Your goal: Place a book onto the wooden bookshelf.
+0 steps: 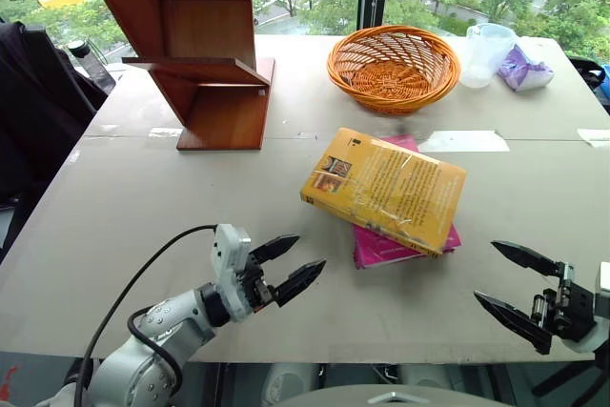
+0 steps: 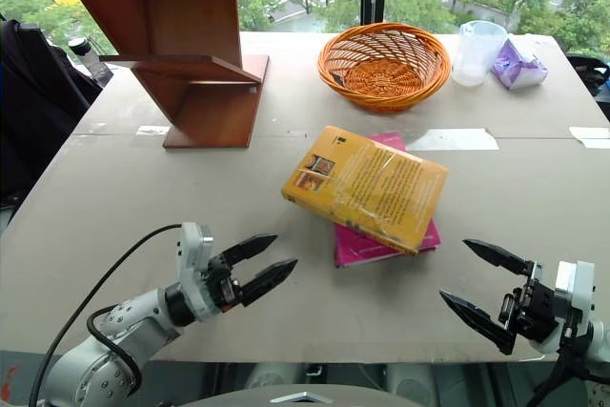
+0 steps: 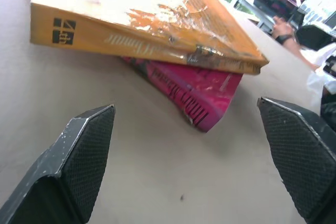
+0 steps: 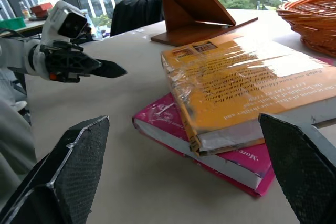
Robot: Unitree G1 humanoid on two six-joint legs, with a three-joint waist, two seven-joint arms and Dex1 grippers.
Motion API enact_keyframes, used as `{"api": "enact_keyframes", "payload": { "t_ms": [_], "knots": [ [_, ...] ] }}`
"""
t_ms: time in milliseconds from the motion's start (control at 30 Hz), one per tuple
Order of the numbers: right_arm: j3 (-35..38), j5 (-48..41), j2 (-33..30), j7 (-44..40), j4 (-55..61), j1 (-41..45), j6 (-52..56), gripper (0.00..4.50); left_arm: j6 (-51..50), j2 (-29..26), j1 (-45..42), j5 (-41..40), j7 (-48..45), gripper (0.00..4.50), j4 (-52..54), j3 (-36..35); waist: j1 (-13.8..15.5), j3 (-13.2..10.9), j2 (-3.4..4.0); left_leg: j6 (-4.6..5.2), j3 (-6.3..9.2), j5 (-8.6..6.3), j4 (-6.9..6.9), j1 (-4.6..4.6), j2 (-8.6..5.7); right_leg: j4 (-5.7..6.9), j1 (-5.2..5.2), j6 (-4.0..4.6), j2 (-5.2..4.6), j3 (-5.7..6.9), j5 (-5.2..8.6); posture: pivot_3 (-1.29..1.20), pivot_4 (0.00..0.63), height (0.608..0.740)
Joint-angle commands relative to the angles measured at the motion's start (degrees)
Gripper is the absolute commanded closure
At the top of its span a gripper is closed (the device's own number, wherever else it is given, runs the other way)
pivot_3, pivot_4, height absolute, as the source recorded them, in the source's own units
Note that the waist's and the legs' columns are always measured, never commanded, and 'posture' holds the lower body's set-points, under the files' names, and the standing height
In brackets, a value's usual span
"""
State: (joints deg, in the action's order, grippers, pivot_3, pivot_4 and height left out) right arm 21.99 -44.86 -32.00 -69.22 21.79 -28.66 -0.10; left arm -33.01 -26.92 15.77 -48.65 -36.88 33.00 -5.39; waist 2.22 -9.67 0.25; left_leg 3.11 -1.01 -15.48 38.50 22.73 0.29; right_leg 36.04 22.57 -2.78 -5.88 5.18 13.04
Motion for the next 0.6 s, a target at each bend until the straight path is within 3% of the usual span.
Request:
{"api": "enact_keyframes", "payload": {
  "t_ms": [33,167,433,600],
  "knots": [
    [3.37,-1.52,-0.73,0.07,1.4,1.18,-0.76,0.0,-5.9,2.22,-4.75,-9.41,7.94,0.02,1.77,-1.41,0.09,0.0,-0.02,0.0,0.0,0.01,0.04,-0.01,0.0,0.06,0.0,0.0,0.0,-0.02,-0.03,0.0,0.15,0.74],
    [5.02,-1.68,-1.46,0.94,2.53,1.64,-0.12,0.0,-14.42,4.76,-11.76,-23.94,20.64,0.02,-3.13,-2.1,0.13,0.01,-0.05,-0.02,0.0,0.02,0.23,-0.05,0.0,0.4,0.01,0.0,0.03,-0.08,-0.02,0.0,0.15,0.74],
    [5.81,-1.49,-1.01,1.99,2.77,1.89,-0.38,0.0,-16.35,2.62,-10.79,-56.75,40.16,0.02,-9.17,-2.05,-0.11,-0.01,-0.09,-0.02,-0.2,0.02,0.27,-0.16,0.02,0.64,0.14,0.25,-0.11,-0.43,-0.15,0.0,0.15,0.74],
    [5.7,-1.17,-0.59,2.79,3.2,1.6,-0.72,0.0,-11.96,5.59,-10.15,-62.07,46.7,0.02,-12.78,-1.01,0.08,0.0,-0.11,-0.03,-0.25,0.02,0.29,-0.18,0.02,0.65,0.13,0.26,-0.12,-0.45,-0.15,0.0,0.15,0.74]
  ]
}}
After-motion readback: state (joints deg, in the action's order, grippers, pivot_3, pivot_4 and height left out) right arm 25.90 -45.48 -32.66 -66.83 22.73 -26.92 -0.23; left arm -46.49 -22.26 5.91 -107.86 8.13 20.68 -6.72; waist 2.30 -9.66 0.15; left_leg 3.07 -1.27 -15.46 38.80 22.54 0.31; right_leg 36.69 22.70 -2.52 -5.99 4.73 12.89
